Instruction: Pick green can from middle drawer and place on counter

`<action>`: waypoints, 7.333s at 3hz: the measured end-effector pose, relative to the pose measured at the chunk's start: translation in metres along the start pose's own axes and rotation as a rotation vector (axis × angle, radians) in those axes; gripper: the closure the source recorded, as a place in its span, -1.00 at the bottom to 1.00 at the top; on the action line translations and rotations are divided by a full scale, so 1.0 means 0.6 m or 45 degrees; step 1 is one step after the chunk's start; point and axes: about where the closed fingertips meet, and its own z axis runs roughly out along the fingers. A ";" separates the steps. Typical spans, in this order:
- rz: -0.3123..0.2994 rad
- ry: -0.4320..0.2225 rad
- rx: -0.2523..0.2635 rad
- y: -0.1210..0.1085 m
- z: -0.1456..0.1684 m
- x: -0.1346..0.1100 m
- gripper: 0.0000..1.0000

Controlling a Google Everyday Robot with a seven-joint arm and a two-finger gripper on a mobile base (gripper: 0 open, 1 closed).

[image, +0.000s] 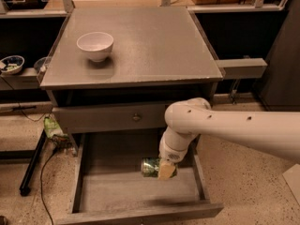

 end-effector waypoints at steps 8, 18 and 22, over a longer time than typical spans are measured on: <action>0.076 0.170 0.393 -0.118 -0.343 0.016 1.00; 0.274 0.241 0.670 -0.325 -0.638 0.073 1.00; 0.079 0.139 0.574 -0.357 -0.594 -0.050 1.00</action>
Offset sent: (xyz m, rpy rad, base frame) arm 0.0143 -0.0770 0.0619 0.0028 -0.1086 -0.1429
